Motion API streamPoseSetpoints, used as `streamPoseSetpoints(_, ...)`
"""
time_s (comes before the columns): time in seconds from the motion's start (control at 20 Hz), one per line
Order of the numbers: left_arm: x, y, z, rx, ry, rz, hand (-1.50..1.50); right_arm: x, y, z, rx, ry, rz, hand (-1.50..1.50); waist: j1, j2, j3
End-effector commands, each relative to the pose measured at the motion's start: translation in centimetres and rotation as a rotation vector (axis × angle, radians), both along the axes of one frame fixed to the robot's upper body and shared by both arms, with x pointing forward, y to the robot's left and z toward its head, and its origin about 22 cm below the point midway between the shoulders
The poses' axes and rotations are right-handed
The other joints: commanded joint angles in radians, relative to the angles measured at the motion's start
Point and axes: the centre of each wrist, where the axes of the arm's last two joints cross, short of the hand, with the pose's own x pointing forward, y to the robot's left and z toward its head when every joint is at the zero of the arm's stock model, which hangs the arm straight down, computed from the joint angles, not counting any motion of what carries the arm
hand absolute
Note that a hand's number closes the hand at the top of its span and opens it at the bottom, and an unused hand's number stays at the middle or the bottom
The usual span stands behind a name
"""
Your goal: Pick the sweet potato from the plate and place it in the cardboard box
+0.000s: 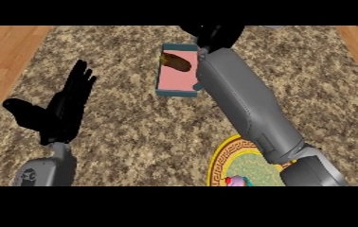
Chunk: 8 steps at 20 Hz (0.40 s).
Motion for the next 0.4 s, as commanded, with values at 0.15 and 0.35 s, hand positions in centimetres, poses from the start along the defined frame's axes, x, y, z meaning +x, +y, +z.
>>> streamPoseSetpoints(0.15, -1.4, 0.3, -1.6, -0.005, 0.014, 0.032, 0.00, -2.5, -0.3, -4.4, 0.123, -0.123, 0.008, -1.50, -0.034, -0.011, 0.000)
streamPoseSetpoints(0.35, -0.6, 3.1, -0.4, 0.004, 0.012, 0.037, 0.00, -3.7, -0.6, -6.4, 0.118, -0.110, 0.014, -1.50, -0.042, -0.012, -0.001)
